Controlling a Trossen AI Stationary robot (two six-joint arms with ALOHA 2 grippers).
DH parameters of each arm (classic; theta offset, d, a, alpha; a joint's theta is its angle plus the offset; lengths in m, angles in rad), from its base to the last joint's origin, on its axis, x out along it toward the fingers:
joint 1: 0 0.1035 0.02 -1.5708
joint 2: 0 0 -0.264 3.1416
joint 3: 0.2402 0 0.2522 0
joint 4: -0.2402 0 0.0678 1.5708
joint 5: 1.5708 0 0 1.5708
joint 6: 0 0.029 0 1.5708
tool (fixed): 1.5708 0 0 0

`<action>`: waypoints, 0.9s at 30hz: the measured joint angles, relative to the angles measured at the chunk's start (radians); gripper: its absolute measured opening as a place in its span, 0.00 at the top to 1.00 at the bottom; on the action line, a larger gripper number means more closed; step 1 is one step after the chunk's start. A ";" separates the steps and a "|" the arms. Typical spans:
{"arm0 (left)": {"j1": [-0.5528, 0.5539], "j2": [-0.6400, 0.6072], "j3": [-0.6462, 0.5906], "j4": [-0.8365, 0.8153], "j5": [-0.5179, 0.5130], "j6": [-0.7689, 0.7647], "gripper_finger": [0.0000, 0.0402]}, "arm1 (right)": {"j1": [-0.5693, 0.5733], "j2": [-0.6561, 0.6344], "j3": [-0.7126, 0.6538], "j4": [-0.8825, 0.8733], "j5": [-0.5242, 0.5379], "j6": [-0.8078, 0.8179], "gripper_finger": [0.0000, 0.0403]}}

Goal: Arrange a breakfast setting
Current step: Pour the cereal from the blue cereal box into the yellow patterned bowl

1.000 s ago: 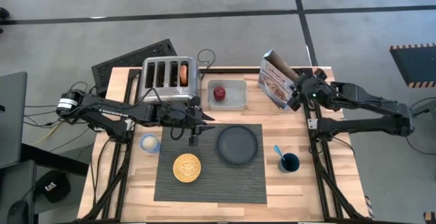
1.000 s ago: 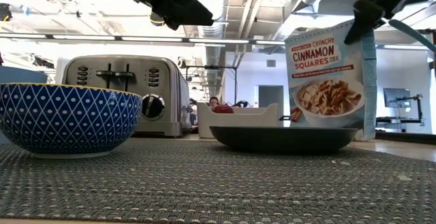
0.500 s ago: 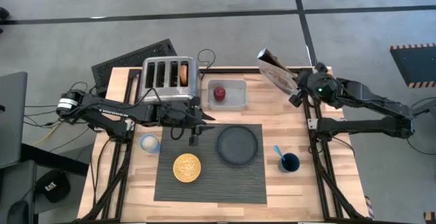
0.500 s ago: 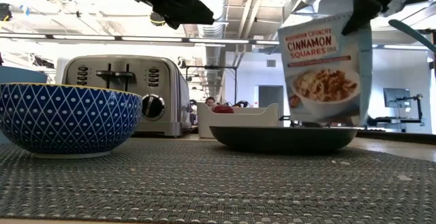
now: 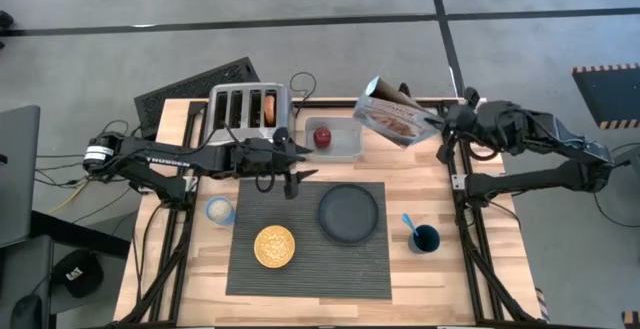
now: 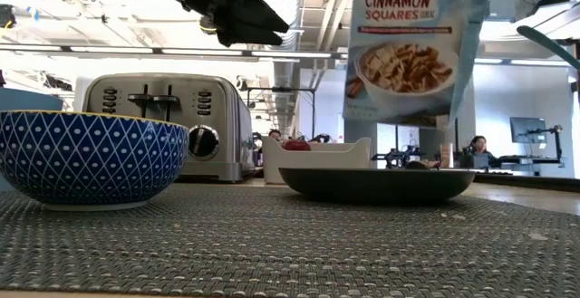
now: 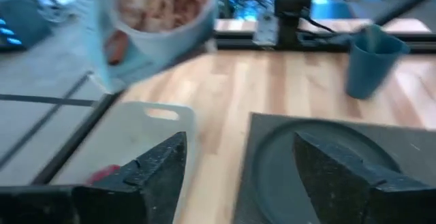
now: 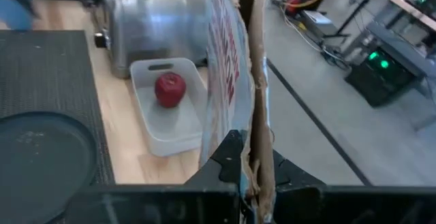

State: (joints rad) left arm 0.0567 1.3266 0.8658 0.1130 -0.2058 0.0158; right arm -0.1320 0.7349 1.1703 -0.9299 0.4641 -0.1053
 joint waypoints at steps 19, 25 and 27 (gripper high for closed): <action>-0.001 0.000 0.000 0.295 0.025 0.123 0.34 | 0.238 0.146 0.007 0.147 -0.153 -0.009 0.94; -0.001 0.000 0.000 0.301 0.025 0.147 0.34 | 0.293 0.193 0.007 0.206 -0.151 -0.012 0.94; -0.001 0.000 0.000 0.301 0.042 0.153 0.34 | 0.305 0.208 0.007 0.229 -0.151 -0.018 0.94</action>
State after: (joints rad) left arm 0.0561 1.3266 0.8658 0.4141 -0.1634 0.1684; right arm 0.1727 0.9425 1.1770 -0.7005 0.3135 -0.1234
